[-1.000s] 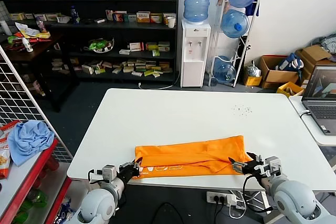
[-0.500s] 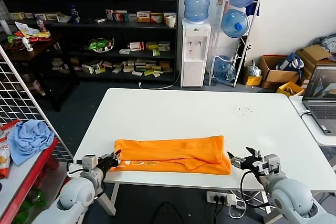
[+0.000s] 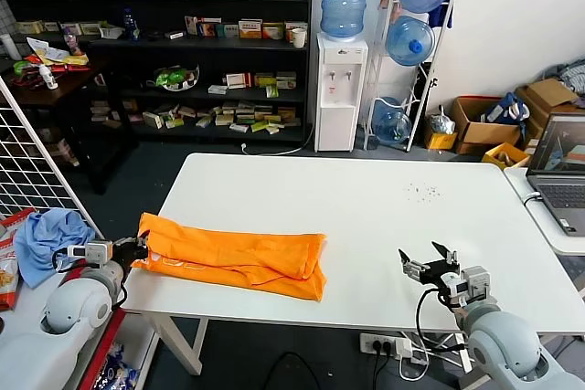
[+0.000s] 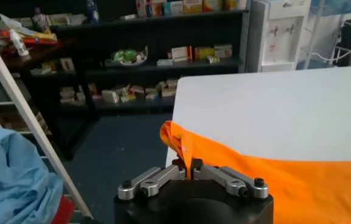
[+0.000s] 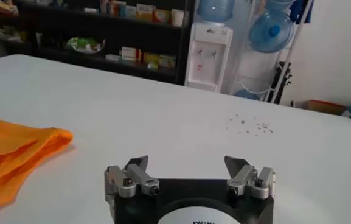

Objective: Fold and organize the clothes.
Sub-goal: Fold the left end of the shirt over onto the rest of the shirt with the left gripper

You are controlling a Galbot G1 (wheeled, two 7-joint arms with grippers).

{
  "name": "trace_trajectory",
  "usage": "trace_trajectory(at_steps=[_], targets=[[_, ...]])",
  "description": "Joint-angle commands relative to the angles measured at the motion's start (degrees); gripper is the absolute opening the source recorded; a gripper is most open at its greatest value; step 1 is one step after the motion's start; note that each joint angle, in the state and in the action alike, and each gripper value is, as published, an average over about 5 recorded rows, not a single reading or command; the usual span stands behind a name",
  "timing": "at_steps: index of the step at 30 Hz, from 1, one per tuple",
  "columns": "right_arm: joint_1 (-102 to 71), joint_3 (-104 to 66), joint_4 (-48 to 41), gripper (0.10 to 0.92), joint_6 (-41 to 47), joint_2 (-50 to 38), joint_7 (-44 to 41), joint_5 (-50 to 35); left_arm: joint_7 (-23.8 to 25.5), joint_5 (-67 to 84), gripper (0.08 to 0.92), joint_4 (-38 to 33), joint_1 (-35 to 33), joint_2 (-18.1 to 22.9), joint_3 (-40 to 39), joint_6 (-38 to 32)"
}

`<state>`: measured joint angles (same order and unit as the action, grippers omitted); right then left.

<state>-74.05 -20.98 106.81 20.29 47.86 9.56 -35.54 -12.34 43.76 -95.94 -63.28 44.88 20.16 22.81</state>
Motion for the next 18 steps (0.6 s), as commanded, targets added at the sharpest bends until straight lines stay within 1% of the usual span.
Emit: trace_trajectory(at_steps=[1, 5, 11, 18], targets=[[-0.13, -0.04, -1.18, 0.823, -2.11, 0.95, 0.87, 2.24, -5.59, 4.51, 0.121, -15.54, -1.90, 3.41, -6.00, 1.52], [-0.39, -0.50, -1.96, 0.823, -2.34, 1.00, 1.02, 2.87, -8.24, 5.88, 0.121, -16.84, -0.36, 8.64, -12.48, 2.08], [-0.53, -0.90, -2.93, 0.823, -2.34, 1.87, 1.08, 3.44, -10.55, 5.64, 0.121, -15.76, 2.83, 15.55, -19.67, 2.20], [-0.22, -1.13, -4.16, 0.823, -2.23, 2.69, 0.94, 3.98, -12.72, 5.88, 0.121, -14.56, 5.03, 19.87, -24.87, 2.01]])
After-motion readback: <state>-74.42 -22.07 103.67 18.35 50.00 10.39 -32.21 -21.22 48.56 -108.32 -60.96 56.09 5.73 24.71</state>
